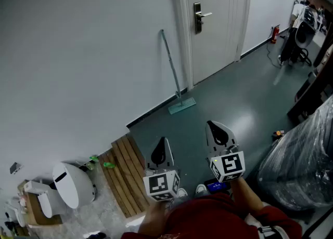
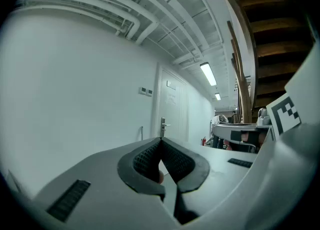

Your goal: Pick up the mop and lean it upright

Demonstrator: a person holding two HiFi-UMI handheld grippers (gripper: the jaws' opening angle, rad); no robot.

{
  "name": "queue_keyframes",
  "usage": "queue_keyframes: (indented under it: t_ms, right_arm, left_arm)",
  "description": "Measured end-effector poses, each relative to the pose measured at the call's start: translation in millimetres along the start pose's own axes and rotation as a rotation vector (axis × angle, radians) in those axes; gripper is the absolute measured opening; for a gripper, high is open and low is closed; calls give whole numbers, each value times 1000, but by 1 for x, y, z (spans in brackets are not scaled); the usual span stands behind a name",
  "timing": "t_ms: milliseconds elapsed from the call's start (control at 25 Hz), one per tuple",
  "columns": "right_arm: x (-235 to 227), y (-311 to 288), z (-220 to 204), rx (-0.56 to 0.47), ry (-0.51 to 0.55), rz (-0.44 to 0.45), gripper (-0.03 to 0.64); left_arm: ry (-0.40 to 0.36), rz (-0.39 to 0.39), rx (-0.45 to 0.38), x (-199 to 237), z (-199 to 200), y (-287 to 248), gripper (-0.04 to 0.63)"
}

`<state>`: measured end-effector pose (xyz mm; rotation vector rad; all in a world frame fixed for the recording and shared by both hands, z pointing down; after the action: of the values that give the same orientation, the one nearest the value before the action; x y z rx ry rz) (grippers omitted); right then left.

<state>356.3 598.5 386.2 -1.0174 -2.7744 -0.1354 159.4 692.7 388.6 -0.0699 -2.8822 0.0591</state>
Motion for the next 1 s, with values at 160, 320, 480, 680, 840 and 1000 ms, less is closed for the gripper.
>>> queue_keyframes:
  t_ms: [160,320,480,680,840,1000]
  right_arm:
    - [-17,-4,-5,9,-7,15,17]
    - [-33,-2,-12,3,-20,21,17]
    - [-44,-14,-18,-4,-33,19,18]
    - [-47,-36,-22,-15,-61,32,18]
    - [-44,-68,-29,-9,-60,22,18]
    - [-35,-115,-32,-19,-36,14,18]
  left_arm:
    - [-1,10,5,-14,-3,-14,12]
    - [-2,22,9,-28,-10,-21,12]
    - [-14,24,14,-32,-14,-36,12]
    - [-5,23,3,-23,-13,-58,12]
    - [6,7,6,-1,-18,-86,12]
    - [22,-11,6,35,-11,-120,12]
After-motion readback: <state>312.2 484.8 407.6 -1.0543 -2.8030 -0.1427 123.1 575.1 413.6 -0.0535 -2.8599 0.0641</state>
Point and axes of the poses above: the fingertips, and each gripper's own axes: y backward along the fingers, x to its left, z out of its top, the point moved 10 cm from there along y, backward along the fingers, and after that the axes turned 11 degrees about y, right-handed, at the moved point
